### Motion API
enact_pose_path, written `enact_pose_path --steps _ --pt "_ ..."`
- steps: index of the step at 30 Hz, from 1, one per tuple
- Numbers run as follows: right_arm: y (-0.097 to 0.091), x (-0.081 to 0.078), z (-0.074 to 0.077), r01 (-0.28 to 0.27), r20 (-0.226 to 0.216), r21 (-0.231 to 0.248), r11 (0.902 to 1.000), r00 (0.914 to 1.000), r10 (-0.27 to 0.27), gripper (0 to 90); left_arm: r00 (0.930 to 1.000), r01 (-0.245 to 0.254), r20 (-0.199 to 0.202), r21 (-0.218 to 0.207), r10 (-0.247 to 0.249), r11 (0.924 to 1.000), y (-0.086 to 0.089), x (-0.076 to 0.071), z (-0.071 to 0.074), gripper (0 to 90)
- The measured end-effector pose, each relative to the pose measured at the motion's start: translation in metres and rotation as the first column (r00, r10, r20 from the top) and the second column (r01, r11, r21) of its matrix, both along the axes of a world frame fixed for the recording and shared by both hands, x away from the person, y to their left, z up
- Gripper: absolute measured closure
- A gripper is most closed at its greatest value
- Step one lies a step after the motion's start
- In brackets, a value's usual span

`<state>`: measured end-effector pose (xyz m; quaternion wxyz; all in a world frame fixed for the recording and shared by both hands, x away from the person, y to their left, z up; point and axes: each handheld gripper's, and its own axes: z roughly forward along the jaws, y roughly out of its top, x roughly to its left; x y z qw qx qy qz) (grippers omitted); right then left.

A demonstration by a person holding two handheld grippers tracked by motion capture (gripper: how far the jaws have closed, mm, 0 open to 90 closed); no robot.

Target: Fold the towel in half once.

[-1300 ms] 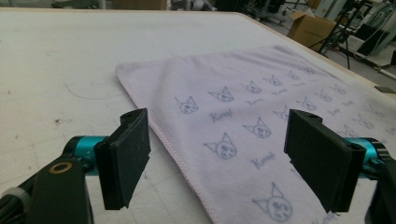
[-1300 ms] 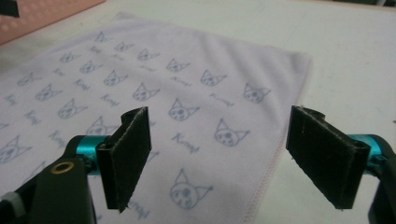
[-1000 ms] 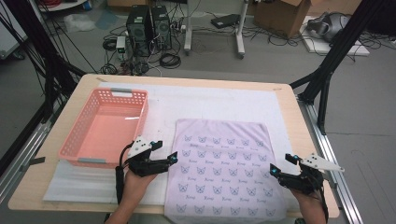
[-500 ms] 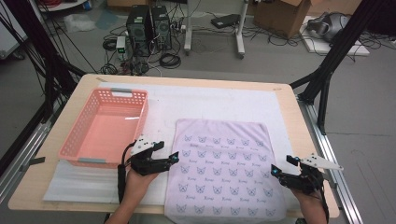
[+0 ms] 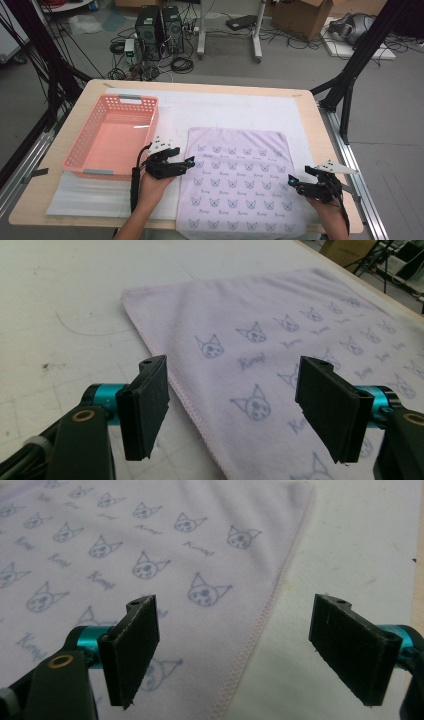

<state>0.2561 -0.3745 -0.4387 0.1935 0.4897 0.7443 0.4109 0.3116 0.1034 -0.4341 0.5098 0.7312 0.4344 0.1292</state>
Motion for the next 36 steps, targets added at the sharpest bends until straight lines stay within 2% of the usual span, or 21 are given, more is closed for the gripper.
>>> enact_pose_path --steps 2,3,5,8,11,13,14,16,18,21,22,25,26,28,29,32,34,36 --pt "-0.002 0.007 0.0 0.017 -0.003 -0.006 0.9998 0.9998 -0.017 25.0 0.9997 0.008 -0.022 -0.008 -0.008 0.9999 -0.003 0.007 -0.004 30.8" --pt "-0.003 0.011 0.001 0.032 -0.008 -0.002 0.9995 0.9994 -0.032 26.3 0.9997 0.004 -0.023 0.0 -0.004 1.0 -0.005 0.011 -0.007 33.7" --pt "-0.004 0.021 0.001 0.064 -0.019 0.011 0.9979 0.9978 -0.064 29.1 0.9987 -0.02 -0.048 0.015 0.02 0.9997 -0.008 0.017 -0.014 33.0" --pt "-0.001 0.035 -0.001 0.09 -0.049 -0.004 0.9959 0.9947 -0.09 35.5 0.9923 -0.072 -0.098 0.042 0.076 0.9965 -0.008 0.023 -0.019 35.7" --pt "0.005 0.048 -0.002 0.094 -0.065 -0.021 0.9954 0.9933 -0.095 42.0 0.9881 -0.082 -0.126 0.051 0.088 0.9953 -0.008 0.026 -0.02 39.6" --pt "0.009 0.055 -0.003 0.098 -0.082 -0.052 0.9938 0.9914 -0.102 45.6 0.9916 -0.055 -0.109 0.137 0.071 0.989 -0.013 0.028 -0.016 43.5" --pt "0.011 0.058 -0.003 0.1 -0.088 -0.066 0.9928 0.9905 -0.106 47.0 0.9924 -0.047 -0.105 0.164 0.064 0.9854 -0.016 0.029 -0.015 45.7" --pt "0.015 0.063 -0.006 0.092 -0.1 -0.104 0.9903 0.9897 -0.103 51.0 0.9953 -0.035 -0.08 0.229 0.055 0.9727 -0.021 0.028 -0.014 48.0" --pt "0.018 0.062 -0.006 0.098 -0.089 -0.131 0.9865 0.9899 -0.11 53.0 0.9975 -0.034 -0.05 0.277 0.05 0.9603 -0.023 0.025 -0.014 53.9" --pt "0.018 0.06 -0.005 0.091 -0.09 -0.138 0.9862 0.9905 -0.104 60.2 0.9977 -0.043 -0.038 0.273 0.055 0.961 -0.021 0.025 -0.015 62.1" --pt "0.017 0.059 -0.005 0.089 -0.092 -0.141 0.986 0.9904 -0.103 63.9 0.9981 -0.035 -0.039 0.266 0.047 0.9633 -0.02 0.024 -0.015 66.5" --pt "0.018 0.057 -0.004 0.066 -0.104 -0.13 0.9894 0.9914 -0.08 76.9 0.9996 0.0 -0.029 0.269 0.008 0.9631 -0.023 0.021 -0.016 83.1" --pt "0.019 0.057 -0.004 0.057 -0.101 -0.131 0.9898 0.9923 -0.07 80.9 0.9996 -0.001 -0.027 0.278 0.008 0.9605 -0.024 0.021 -0.015 84.9" --pt "0.021 0.056 -0.003 0.044 -0.103 -0.135 0.9898 0.993 -0.058 85.3 0.9992 0.001 -0.04 0.258 0.009 0.9662 -0.022 0.022 -0.015 86.2" --pt "0.022 0.056 -0.003 0.034 -0.097 -0.154 0.9875 0.9941 -0.05 86.2 0.9989 0.001 -0.047 0.248 0.011 0.9687 -0.02 0.023 -0.015 86.4" --pt "0.024 0.057 -0.002 0.034 -0.068 -0.21 0.9772 0.9965 -0.049 87.3 0.9983 -0.049 -0.021 0.226 0.055 0.9729 -0.016 0.026 -0.009 86.5" --pt "0.021 0.061 -0.001 0.051 -0.061 -0.2 0.9784 0.9961 -0.064 87.5 0.9981 -0.061 0.001 0.223 0.062 0.973 -0.017 0.03 0.001 86.6" --pt "0.017 0.066 0.002 0.069 -0.063 -0.167 0.9836 0.9948 -0.081 87.5 0.9975 -0.07 0.027 0.241 0.066 0.9679 -0.019 0.036 0.011 86.6"
